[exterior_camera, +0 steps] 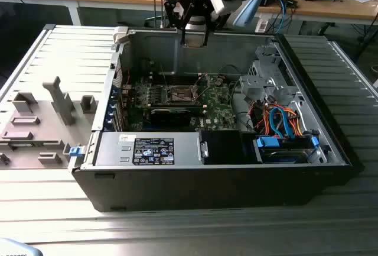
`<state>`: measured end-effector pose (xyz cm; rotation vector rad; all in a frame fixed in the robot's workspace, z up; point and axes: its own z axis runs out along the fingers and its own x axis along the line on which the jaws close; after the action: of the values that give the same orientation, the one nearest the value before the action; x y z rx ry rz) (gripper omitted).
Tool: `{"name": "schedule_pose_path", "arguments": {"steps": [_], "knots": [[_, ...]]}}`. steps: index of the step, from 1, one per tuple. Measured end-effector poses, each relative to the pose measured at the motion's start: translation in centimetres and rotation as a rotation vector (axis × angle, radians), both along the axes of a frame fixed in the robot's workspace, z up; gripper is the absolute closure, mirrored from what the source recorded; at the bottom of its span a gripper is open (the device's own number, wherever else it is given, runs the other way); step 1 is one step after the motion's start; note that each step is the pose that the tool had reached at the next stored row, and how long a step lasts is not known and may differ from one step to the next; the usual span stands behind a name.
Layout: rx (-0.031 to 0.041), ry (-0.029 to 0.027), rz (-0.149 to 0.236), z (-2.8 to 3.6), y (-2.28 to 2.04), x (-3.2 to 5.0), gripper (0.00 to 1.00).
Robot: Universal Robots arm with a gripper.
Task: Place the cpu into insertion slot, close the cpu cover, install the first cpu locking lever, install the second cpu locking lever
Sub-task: 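Place the cpu into insertion slot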
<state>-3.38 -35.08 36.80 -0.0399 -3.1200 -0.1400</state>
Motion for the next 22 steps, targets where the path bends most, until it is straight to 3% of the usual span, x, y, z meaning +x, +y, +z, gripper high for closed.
{"name": "schedule_pose_path", "arguments": {"steps": [22], "knots": [[0.0000, 0.0000, 0.000, -0.28, 0.00, -0.02, 0.46]]}}
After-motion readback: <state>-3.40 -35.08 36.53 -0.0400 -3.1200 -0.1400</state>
